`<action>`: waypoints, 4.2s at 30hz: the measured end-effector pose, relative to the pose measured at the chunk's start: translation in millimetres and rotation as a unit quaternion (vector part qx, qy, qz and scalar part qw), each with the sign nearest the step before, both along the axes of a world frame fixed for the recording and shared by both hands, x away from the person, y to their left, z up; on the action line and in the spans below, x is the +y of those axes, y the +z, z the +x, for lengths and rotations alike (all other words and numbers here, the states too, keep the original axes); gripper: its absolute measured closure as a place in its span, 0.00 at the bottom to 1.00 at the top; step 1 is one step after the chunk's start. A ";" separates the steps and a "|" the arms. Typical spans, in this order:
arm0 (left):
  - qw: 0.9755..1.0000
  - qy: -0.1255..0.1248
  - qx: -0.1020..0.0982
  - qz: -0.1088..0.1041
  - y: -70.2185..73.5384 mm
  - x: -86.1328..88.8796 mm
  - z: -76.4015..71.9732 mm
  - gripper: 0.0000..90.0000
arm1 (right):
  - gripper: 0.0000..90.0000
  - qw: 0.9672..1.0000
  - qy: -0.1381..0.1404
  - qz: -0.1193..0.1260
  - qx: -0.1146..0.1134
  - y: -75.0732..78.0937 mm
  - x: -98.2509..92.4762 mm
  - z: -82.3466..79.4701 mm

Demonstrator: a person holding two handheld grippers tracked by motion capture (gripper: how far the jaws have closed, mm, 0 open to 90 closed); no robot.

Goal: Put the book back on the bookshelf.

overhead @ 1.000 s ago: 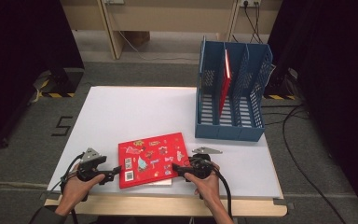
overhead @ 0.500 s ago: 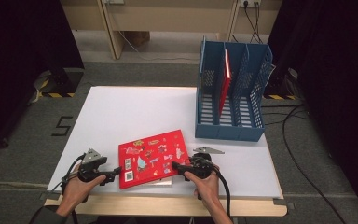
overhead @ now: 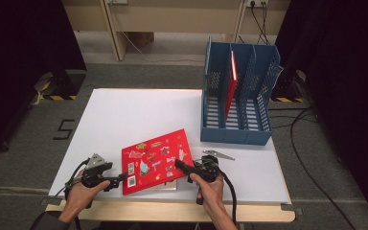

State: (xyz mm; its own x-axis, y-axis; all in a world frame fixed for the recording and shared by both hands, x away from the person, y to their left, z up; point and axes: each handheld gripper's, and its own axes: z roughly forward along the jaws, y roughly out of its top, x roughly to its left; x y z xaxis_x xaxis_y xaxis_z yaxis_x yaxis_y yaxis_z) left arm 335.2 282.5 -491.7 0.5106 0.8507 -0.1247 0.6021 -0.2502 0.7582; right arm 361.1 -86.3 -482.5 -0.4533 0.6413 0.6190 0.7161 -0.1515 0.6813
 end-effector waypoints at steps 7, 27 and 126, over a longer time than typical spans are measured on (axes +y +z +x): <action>1.000 -0.003 -0.005 0.004 0.4 -0.6 -1.1 0.25 | 0.71 0.999 0.003 0.018 -0.028 10.2 19.9 -2.9; 0.999 0.033 -0.018 -0.032 7.2 24.1 -0.2 0.24 | 0.88 0.993 0.051 0.050 -0.096 76.2 78.1 30.7; 0.998 0.023 0.001 0.059 -8.9 19.2 5.2 0.16 | 0.83 0.949 0.026 -0.103 -0.298 70.7 31.2 19.9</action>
